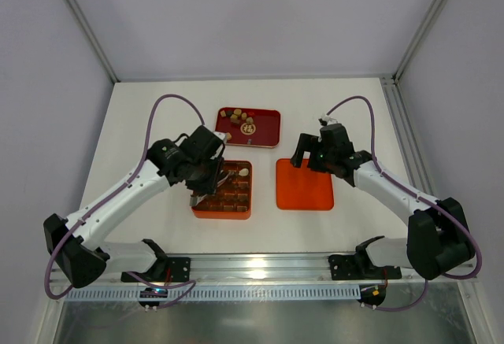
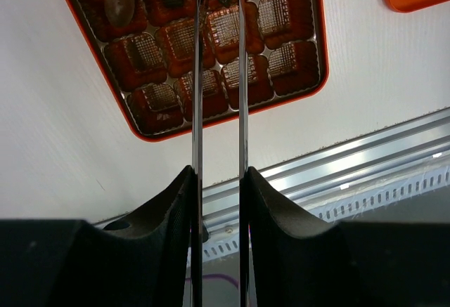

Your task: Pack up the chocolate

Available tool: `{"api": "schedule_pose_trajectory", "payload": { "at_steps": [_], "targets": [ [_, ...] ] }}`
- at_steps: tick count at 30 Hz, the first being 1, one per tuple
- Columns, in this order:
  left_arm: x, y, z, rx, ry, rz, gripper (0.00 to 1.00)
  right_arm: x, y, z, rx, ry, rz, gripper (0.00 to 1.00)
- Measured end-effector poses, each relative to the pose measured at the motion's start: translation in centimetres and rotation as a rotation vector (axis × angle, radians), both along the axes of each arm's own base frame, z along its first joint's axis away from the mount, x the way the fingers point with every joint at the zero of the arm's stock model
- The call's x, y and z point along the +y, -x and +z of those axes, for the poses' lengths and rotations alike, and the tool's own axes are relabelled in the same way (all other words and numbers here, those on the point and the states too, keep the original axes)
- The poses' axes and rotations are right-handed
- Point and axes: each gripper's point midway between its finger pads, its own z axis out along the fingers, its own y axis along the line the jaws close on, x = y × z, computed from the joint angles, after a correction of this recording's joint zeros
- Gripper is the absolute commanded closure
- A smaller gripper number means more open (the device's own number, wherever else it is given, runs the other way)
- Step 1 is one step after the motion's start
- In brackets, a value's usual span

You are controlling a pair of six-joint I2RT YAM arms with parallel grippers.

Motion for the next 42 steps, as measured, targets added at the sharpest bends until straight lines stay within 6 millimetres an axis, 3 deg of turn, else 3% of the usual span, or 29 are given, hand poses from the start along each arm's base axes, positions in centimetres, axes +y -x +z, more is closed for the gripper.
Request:
{"api": "schedule_pose_trajectory", "payload": {
  "at_steps": [24,29,34,37,39,42],
  "targets": [
    [0.1,-0.4,-0.3,-0.006,-0.016,0.007,0.62,0.0,0.0,0.0,-0.001,-0.001,0.000,0.00],
    [0.0,-0.9,0.7,-0.034,-0.011,0.014,0.62,0.0,0.0,0.0,-0.001,-0.001,0.001,0.00],
    [0.0,-3.1,4.6,-0.154,0.019,0.054,0.61,0.0,0.1,0.1,-0.003,0.002,0.004,0.00],
    [1.0,-5.4,6.6,-0.210,0.037,0.120,0.60,0.0,0.2,0.3,-0.005,0.002,0.014,0.00],
    [2.4,-7.8,6.8,-0.229,0.032,0.201,0.60,0.1,0.3,0.4,-0.005,0.003,0.024,0.00],
    [4.9,-12.0,5.5,-0.223,0.005,0.337,0.60,0.3,0.5,0.5,-0.004,-0.002,0.043,0.00]
  ]
}}
